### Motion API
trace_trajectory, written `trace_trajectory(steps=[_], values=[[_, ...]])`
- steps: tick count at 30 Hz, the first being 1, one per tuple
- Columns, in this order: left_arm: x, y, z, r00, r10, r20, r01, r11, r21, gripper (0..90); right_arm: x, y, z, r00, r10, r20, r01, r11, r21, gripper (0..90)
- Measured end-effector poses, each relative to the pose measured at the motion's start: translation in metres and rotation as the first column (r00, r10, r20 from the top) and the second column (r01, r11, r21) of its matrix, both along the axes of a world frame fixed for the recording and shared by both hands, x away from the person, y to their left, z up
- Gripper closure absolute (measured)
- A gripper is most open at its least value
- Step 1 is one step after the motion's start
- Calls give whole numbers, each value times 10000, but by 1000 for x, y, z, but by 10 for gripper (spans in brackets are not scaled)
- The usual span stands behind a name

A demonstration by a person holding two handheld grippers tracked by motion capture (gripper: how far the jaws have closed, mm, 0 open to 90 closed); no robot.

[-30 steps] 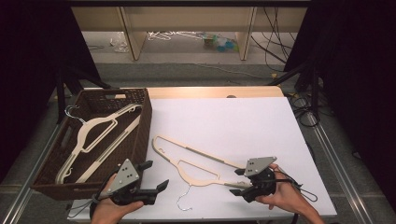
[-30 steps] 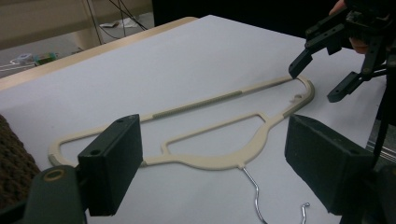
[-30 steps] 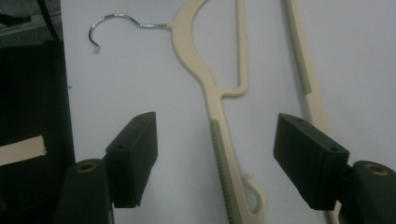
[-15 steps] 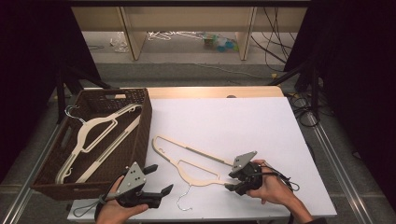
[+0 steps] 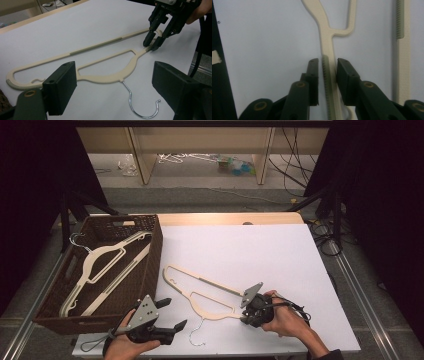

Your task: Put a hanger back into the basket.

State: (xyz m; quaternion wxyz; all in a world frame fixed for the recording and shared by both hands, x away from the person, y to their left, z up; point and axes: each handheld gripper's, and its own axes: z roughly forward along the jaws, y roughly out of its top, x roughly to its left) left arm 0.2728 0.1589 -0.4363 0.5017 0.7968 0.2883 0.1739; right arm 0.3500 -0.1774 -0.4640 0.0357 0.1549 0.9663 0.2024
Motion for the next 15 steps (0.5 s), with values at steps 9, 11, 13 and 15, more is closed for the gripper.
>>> trace_trajectory(steps=[9, 11, 13, 15], values=[[0, -1, 0, 9997, -238, 10, 238, 9996, 154, 200, 1, 3, 0, 9994, -221, -270, 218, 9997, -121, 771], [1, -4, -1, 9998, -185, 4, 185, 9997, 133, 201, 1, 3, 0, 9995, -163, -252, 159, 9997, -160, 770], [2, -5, -1, 9998, -207, 32, 206, 9995, 240, 203, 0, 4, 0, 9997, -159, -174, 156, 9997, -186, 777], [3, -9, -3, 9997, -264, 2, 264, 9989, 392, 207, -1, 4, 0, 9998, -137, -168, 134, 9997, -189, 782]])
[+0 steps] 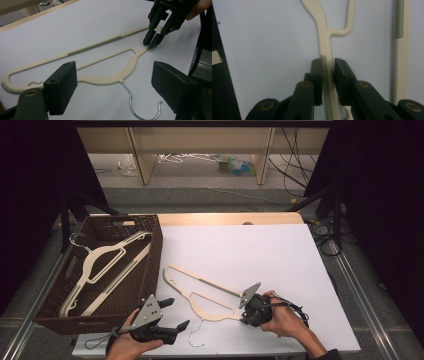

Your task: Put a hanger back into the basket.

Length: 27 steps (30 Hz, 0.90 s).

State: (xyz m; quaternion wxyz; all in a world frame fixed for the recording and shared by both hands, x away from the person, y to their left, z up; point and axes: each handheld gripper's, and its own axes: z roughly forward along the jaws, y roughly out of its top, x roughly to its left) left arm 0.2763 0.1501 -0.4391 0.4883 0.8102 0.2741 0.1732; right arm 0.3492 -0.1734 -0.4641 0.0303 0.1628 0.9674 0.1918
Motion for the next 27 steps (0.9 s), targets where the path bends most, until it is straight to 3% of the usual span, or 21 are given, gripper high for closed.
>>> trace_trajectory(steps=[3, 8, 9, 10, 12, 13, 15, 16, 17, 20, 24, 27], values=[[5, -8, -5, 9999, -110, 1, 110, 9988, 468, 220, 1, -1, 1, 9999, 114, 8, -114, 9999, 77, 788], [13, -20, -16, 9994, -319, 138, 295, 9887, 1468, 250, 3, -8, 8, 9997, 83, -222, -73, 9991, 429, 791], [16, -22, -17, 9989, -437, 173, 398, 9824, 1823, 252, 3, -9, 9, 9998, 81, -192, -74, 9992, 405, 791], [17, -25, -19, 9988, -476, 109, 446, 9804, 1920, 259, 3, -10, 11, 9999, 122, -101, -119, 9992, 370, 790], [21, -29, -21, 9977, -624, 274, 538, 9676, 2469, 273, 3, -11, 15, 9999, 115, -72, -112, 9993, 347, 791], [22, -32, -23, 9972, -706, 229, 624, 9646, 2562, 274, 2, -12, 16, 9999, 74, -147, -68, 9993, 375, 792], [26, -37, -27, 9952, -860, 478, 669, 9480, 3113, 288, 2, -14, 20, 9998, 159, -124, -154, 9990, 420, 792], [29, -40, -30, 9923, -1072, 628, 787, 9335, 3499, 291, 2, -14, 21, 9998, 118, -144, -112, 9991, 414, 792], [31, -43, -34, 9919, -1048, 721, 728, 9325, 3537, 297, 2, -14, 23, 9998, 103, -150, -97, 9992, 399, 793], [36, -48, -37, 9897, -1195, 782, 785, 9125, 4014, 309, 1, -15, 25, 9999, 77, -145, -72, 9996, 284, 793], [41, -54, -41, 9854, -1458, 880, 938, 8960, 4340, 321, 1, -17, 30, 9999, 121, -104, -118, 9994, 330, 793], [42, -57, -44, 9835, -1579, 882, 1037, 8919, 4402, 323, 1, -17, 33, 9998, 180, -37, -179, 9996, 232, 793]])
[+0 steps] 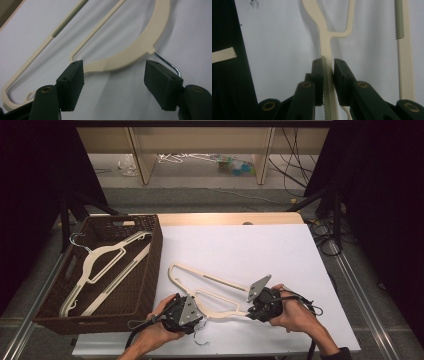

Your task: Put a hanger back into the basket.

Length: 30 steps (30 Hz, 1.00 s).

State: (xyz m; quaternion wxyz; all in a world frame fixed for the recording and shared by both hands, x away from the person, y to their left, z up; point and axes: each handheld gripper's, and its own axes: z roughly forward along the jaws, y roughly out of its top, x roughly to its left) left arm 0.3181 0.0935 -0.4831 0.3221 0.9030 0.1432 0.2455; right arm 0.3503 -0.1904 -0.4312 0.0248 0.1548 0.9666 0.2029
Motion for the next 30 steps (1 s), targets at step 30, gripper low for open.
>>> trace_trajectory(steps=[30], values=[[-4, -31, 6, 9492, -2610, 1755, 2307, 9571, 1753, 495, 6, -12, 4, 9967, 669, -455, -633, 9950, 768, 900]])
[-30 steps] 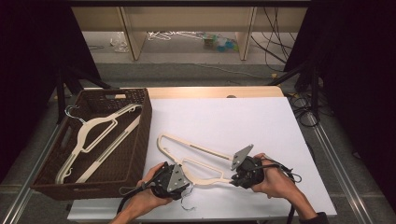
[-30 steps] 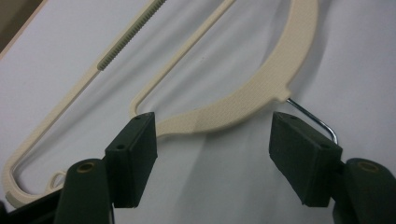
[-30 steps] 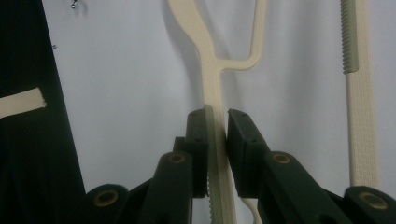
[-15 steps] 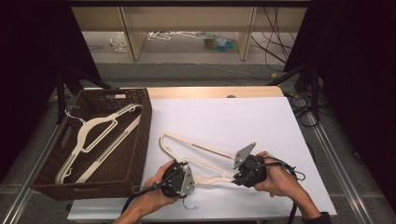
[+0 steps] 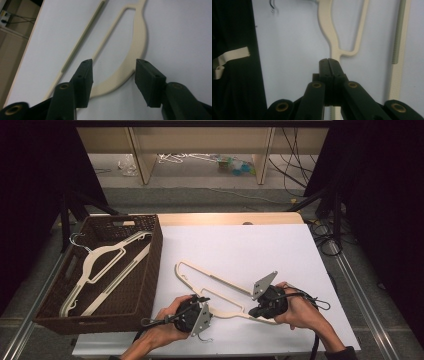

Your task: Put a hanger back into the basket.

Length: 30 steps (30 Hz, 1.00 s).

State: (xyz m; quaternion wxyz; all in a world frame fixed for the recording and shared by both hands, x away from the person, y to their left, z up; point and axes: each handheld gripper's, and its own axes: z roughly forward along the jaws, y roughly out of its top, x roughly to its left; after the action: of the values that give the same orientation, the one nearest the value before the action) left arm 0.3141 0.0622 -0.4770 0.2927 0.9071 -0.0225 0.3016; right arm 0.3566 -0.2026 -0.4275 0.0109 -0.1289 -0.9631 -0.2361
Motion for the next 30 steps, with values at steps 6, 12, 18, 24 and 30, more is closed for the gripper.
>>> trace_trajectory(steps=[6, 12, 18, 24, 30], values=[[3, -8, 2, 10000, -76, 25, 75, 9993, 372, 535, 1, -3, -10, 9987, -501, -105, 497, 9982, -345, 837], [3, -3, 6, 9996, 107, -273, -105, 9999, 72, 487, 3, -1, -24, 9958, -901, -134, 888, 9932, -747, 762], [7, 1, 9, 9987, 56, -508, -62, 9999, -107, 425, 2, 7, -32, 9975, -690, 176, 708, 9877, -1397, 742], [8, 4, 10, 9974, 373, -625, -389, 9989, -259, 387, 1, 13, -32, 9976, -659, 208, 686, 9800, -1865, 749], [10, 7, 11, 9954, 565, -769, -589, 9978, -298, 345, 1, 17, -31, 9972, -713, 212, 742, 9741, -2134, 759]])
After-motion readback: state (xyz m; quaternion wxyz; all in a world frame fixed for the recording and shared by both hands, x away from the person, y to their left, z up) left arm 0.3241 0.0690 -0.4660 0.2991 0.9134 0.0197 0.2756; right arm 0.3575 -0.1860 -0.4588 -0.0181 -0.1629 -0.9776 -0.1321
